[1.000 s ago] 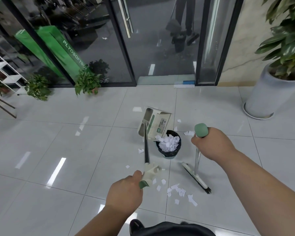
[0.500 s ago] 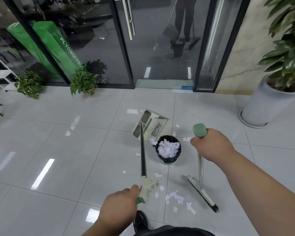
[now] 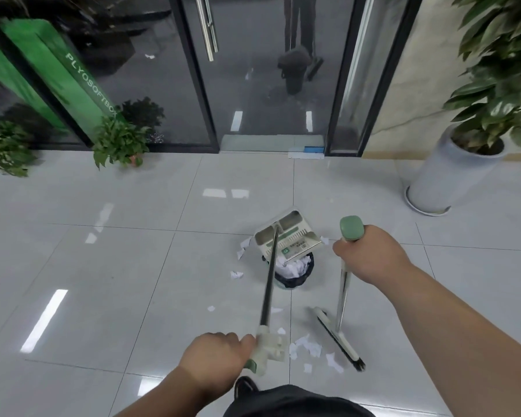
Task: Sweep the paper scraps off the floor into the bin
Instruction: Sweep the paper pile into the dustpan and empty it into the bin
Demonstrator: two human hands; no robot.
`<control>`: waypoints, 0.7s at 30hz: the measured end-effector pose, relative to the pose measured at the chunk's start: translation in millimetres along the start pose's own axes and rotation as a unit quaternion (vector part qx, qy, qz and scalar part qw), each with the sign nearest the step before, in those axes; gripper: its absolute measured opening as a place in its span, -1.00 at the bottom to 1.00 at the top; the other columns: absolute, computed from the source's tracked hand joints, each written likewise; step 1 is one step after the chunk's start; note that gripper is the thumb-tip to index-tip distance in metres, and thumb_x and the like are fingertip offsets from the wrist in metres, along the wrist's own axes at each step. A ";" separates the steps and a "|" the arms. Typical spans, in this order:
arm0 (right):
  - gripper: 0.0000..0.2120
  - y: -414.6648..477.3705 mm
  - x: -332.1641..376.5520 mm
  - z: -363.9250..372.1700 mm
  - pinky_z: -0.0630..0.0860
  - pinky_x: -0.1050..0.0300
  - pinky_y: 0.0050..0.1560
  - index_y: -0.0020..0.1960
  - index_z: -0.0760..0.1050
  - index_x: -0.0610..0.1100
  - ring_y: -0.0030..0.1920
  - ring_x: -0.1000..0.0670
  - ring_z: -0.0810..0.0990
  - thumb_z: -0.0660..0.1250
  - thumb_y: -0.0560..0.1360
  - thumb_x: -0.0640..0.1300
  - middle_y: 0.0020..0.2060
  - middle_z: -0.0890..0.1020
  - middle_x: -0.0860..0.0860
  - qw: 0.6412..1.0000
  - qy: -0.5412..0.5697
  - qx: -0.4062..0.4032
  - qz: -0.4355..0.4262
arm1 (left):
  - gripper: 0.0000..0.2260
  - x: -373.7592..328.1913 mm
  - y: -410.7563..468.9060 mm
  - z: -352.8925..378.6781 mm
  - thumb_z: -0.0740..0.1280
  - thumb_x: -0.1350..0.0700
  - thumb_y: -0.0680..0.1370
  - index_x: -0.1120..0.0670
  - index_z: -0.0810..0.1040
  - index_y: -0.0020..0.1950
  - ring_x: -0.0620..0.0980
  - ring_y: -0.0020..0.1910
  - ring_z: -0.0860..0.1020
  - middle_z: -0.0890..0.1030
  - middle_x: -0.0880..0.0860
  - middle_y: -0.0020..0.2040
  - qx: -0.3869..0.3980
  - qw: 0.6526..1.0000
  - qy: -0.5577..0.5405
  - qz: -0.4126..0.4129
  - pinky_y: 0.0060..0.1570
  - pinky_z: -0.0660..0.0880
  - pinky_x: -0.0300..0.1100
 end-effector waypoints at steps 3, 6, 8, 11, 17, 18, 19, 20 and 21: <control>-0.73 -2.9 3.8 -5.5 0.30 0.15 -0.38 -0.36 0.36 -0.06 -0.42 -0.07 0.42 0.32 0.46 -0.02 -0.45 0.47 0.02 1.000 -0.009 0.002 -0.012 | -0.31 5.5 1.1 -8.4 0.56 0.18 -0.16 0.01 0.29 -0.16 0.04 -0.72 0.26 0.39 -0.02 -0.56 -0.021 0.999 -0.022 -0.026 -0.46 -0.20 -0.27; -0.70 -6.7 11.2 -14.2 0.30 0.17 -0.40 -0.37 0.34 -0.05 -0.44 -0.06 0.39 0.33 0.47 -0.01 -0.47 0.45 0.03 0.999 -0.016 0.011 -0.038 | -0.28 9.8 -5.6 -18.2 0.58 0.16 -0.14 -0.02 0.26 -0.13 0.03 -0.71 0.30 0.40 -0.03 -0.57 -0.012 0.996 -0.060 -0.070 -0.54 -0.08 -0.30; -0.72 -10.8 16.2 -19.8 0.33 0.17 -0.40 -0.35 0.38 -0.06 -0.44 -0.06 0.39 0.35 0.47 0.00 -0.47 0.45 0.03 0.998 -0.015 0.017 -0.054 | -0.30 11.3 -14.2 -28.0 0.59 0.15 -0.11 -0.02 0.27 -0.12 0.05 -0.69 0.22 0.38 -0.03 -0.58 -0.033 0.991 -0.079 -0.101 -0.49 -0.21 -0.30; -0.76 -18.2 24.3 -26.8 0.35 0.16 -0.38 -0.30 0.42 -0.09 -0.41 -0.07 0.43 0.35 0.47 -0.01 -0.43 0.49 0.01 0.996 -0.029 0.012 -0.080 | -0.40 13.7 -28.3 -40.6 0.63 0.15 -0.03 0.00 0.38 -0.14 0.03 -0.57 0.07 0.25 -0.06 -0.56 -0.084 0.977 -0.099 -0.170 -0.44 -0.26 -0.34; -0.74 -25.8 34.2 -23.3 0.30 0.16 -0.39 -0.35 0.35 -0.07 -0.41 -0.07 0.40 0.33 0.45 -0.04 -0.45 0.44 0.02 0.993 -0.030 0.018 -0.111 | -0.88 20.6 -38.7 -73.7 0.25 0.10 0.60 -0.01 0.30 0.03 0.10 -0.33 0.42 0.40 -0.03 -0.35 -0.139 0.918 -0.187 -0.321 -0.35 0.32 -0.10; -0.73 -26.3 35.4 -21.9 0.30 0.16 -0.38 -0.35 0.35 -0.08 -0.41 -0.07 0.40 0.33 0.45 -0.05 -0.45 0.44 0.02 0.993 -0.022 0.021 -0.115 | -0.89 24.8 -40.7 -79.2 0.24 0.12 0.60 0.00 0.30 0.01 0.09 -0.33 0.44 0.44 -0.02 -0.33 -0.151 0.903 -0.213 -0.340 -0.33 0.34 -0.09; -0.74 -26.9 36.8 -21.1 0.31 0.15 -0.38 -0.35 0.35 -0.08 -0.41 -0.08 0.40 0.33 0.45 -0.05 -0.45 0.44 0.01 0.993 -0.014 0.021 -0.117 | -0.90 29.9 -43.7 -83.6 0.23 0.14 0.59 0.00 0.30 -0.02 0.07 -0.33 0.44 0.47 -0.01 -0.32 -0.159 0.888 -0.236 -0.361 -0.34 0.34 -0.09; -0.74 -27.4 38.2 -20.2 0.32 0.15 -0.37 -0.35 0.36 -0.09 -0.40 -0.08 0.40 0.32 0.45 -0.06 -0.45 0.45 0.01 0.993 -0.006 0.020 -0.118 | -0.89 35.2 -46.7 -86.8 0.23 0.15 0.58 0.00 0.30 -0.05 0.05 -0.35 0.44 0.48 0.01 -0.32 -0.164 0.873 -0.258 -0.381 -0.35 0.34 -0.10; -0.75 -27.9 39.8 -19.2 0.33 0.14 -0.37 -0.35 0.36 -0.09 -0.39 -0.09 0.41 0.32 0.44 -0.06 -0.44 0.45 0.01 0.993 0.001 0.018 -0.118 | -0.88 40.5 -49.6 -89.4 0.23 0.17 0.57 0.01 0.30 -0.10 0.05 -0.35 0.43 0.49 0.03 -0.31 -0.168 0.858 -0.275 -0.399 -0.35 0.33 -0.09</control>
Point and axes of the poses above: each hand's wrist, its own y-axis towards the middle knuckle, its own z-axis out of the palm, x = y × z, the point moved 6 cm from there along y, towards the middle knuckle
